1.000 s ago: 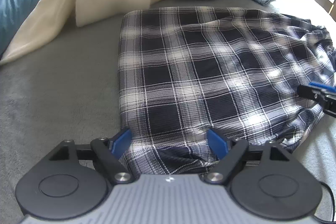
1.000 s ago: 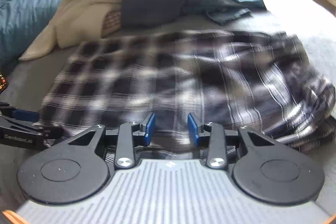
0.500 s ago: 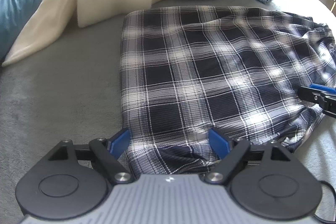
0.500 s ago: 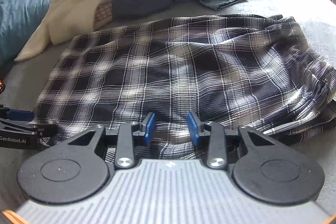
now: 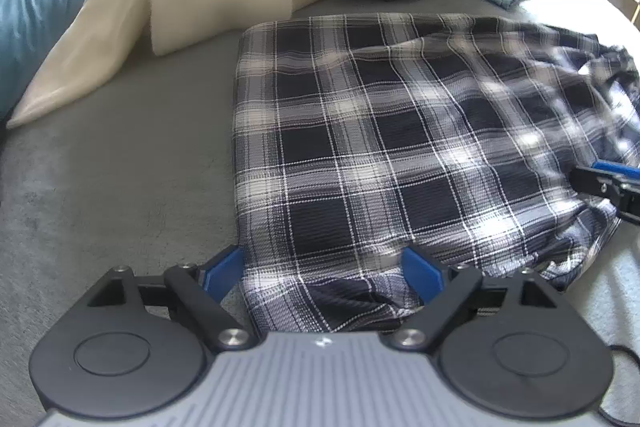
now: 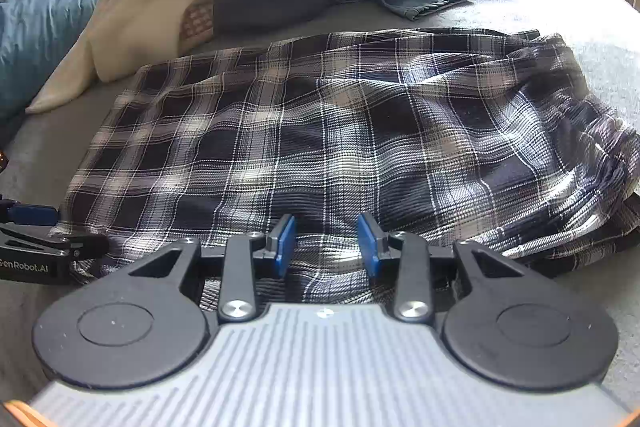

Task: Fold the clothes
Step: 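Release the pants and pull both grippers back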

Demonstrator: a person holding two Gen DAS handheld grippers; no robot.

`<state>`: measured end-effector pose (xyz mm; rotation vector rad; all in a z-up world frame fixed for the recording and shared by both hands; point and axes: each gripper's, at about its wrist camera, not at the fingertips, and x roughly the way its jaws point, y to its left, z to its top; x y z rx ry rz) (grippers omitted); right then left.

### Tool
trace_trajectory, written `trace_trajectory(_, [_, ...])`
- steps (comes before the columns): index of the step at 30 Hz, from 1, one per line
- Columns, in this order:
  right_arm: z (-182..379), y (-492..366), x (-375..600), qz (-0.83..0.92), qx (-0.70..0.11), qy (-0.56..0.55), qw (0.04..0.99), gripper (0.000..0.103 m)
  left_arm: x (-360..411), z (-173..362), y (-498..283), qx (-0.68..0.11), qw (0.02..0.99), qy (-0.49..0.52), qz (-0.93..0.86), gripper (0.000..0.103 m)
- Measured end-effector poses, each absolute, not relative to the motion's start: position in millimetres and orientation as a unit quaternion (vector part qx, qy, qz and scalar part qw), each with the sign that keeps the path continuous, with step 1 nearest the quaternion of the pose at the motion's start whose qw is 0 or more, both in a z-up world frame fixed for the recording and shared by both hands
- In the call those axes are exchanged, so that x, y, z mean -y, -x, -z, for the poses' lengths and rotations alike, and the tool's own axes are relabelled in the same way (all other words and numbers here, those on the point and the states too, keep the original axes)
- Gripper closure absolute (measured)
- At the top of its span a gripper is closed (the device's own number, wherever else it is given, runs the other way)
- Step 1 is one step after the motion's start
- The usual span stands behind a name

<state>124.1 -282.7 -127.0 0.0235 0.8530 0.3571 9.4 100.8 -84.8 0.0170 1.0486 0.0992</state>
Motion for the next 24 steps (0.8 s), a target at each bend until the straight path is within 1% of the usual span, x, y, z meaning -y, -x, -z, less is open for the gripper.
trace_trajectory(5, [124.5, -123.0, 282.8, -0.175, -0.402, -0.007, 0.899, 0.069, -135.1, 79.3, 10.9, -0.454, 0.888, 0.053, -0.054, 0.015])
trace_trajectory(8, [114.7, -116.0, 280.5, -0.188, -0.373, 0.005, 0.909, 0.069, -165.1, 81.2, 26.5, -0.439, 0.89, 0.101, -0.064, 0.015])
trace_trajectory(12, [96.5, -96.3, 260.9, -0.266, -0.322, 0.037, 0.908, 0.067, -204.2, 84.4, 42.6, -0.435, 0.886, 0.136, -0.087, 0.015])
trace_trajectory(13, [93.2, -90.6, 253.2, -0.291, -0.312, 0.047, 0.903, 0.062, -212.5, 84.8, 44.5, -0.435, 0.884, 0.144, -0.092, 0.015])
trace_trajectory(15, [91.2, -79.3, 233.1, -0.342, -0.299, 0.074, 0.888, 0.058, -225.8, 85.0, 47.3, -0.433, 0.882, 0.154, -0.1, 0.015])
trace_trajectory(17, [92.8, -68.0, 209.5, -0.392, -0.289, 0.108, 0.867, 0.051, -231.5, 85.5, 47.7, -0.431, 0.882, 0.158, -0.104, 0.015])
trace_trajectory(20, [100.9, -49.7, 171.9, -0.446, -0.267, 0.174, 0.836, 0.048, -235.9, 86.7, 46.8, -0.429, 0.883, 0.163, -0.105, 0.015])
trace_trajectory(23, [110.0, -30.3, 142.0, -0.48, -0.241, 0.227, 0.813, 0.035, -240.4, 87.9, 45.9, -0.426, 0.883, 0.167, -0.107, 0.015])
trace_trajectory(24, [113.1, -24.4, 132.8, -0.488, -0.233, 0.242, 0.805, 0.034, -241.8, 88.3, 45.6, -0.425, 0.883, 0.168, -0.108, 0.015])
